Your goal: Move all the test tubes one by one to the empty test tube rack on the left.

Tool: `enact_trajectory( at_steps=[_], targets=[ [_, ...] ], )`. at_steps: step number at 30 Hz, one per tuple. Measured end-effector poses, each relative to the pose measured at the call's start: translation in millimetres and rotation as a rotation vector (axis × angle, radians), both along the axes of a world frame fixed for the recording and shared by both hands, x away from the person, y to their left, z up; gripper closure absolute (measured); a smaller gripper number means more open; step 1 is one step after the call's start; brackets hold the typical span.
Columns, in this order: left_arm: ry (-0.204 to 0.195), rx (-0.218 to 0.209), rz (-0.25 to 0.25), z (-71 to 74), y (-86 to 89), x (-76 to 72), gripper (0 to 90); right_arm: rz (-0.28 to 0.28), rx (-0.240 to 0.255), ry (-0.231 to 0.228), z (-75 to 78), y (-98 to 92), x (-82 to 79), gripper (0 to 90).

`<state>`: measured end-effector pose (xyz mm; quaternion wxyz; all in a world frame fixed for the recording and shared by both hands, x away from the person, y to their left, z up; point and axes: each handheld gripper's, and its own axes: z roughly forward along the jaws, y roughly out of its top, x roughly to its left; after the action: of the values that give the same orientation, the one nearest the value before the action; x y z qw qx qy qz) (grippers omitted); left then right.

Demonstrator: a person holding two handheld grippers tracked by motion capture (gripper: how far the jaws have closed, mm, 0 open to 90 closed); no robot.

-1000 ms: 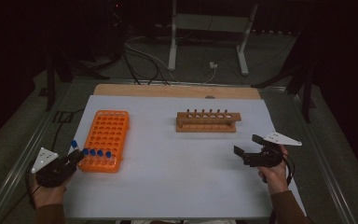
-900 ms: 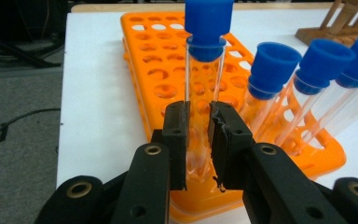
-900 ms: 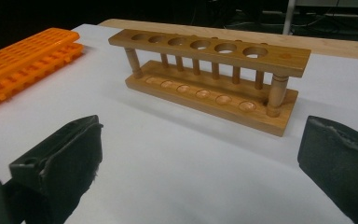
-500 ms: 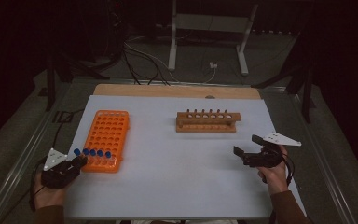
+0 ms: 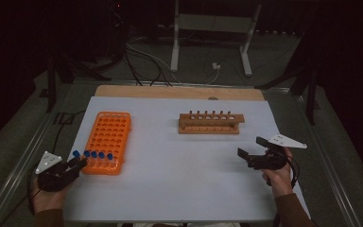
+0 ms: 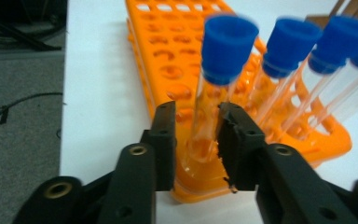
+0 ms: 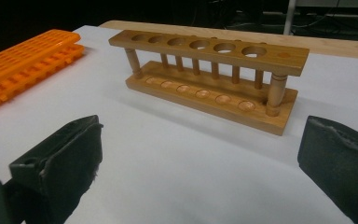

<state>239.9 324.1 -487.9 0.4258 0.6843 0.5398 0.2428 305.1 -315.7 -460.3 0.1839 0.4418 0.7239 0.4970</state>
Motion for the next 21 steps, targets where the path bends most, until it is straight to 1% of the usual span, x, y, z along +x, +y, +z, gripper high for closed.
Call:
enact_trajectory(
  at_steps=[3,8,13,16,21],
  targets=[
    [-0.035,-0.019,0.01,4.4,2.0,-3.3,59.0,0.002,0.001,-0.001,0.2,0.3,-0.7,0.0],
    [-0.11,-0.073,0.003,13.5,3.7,-7.6,46.1,0.005,0.007,-0.006,0.7,0.1,-2.3,0.0],
    [-0.188,-0.108,-0.019,23.9,-2.6,-10.4,35.1,0.007,0.011,-0.005,0.1,-0.2,-2.7,0.0],
    [-0.225,-0.127,-0.03,29.2,-9.0,-10.8,27.4,0.008,0.013,-0.007,-0.2,0.1,-2.9,0.0],
    [-0.257,-0.117,-0.043,35.7,-21.6,-9.3,16.4,0.007,0.016,-0.009,-0.5,-0.2,-3.1,0.0]
  ],
)
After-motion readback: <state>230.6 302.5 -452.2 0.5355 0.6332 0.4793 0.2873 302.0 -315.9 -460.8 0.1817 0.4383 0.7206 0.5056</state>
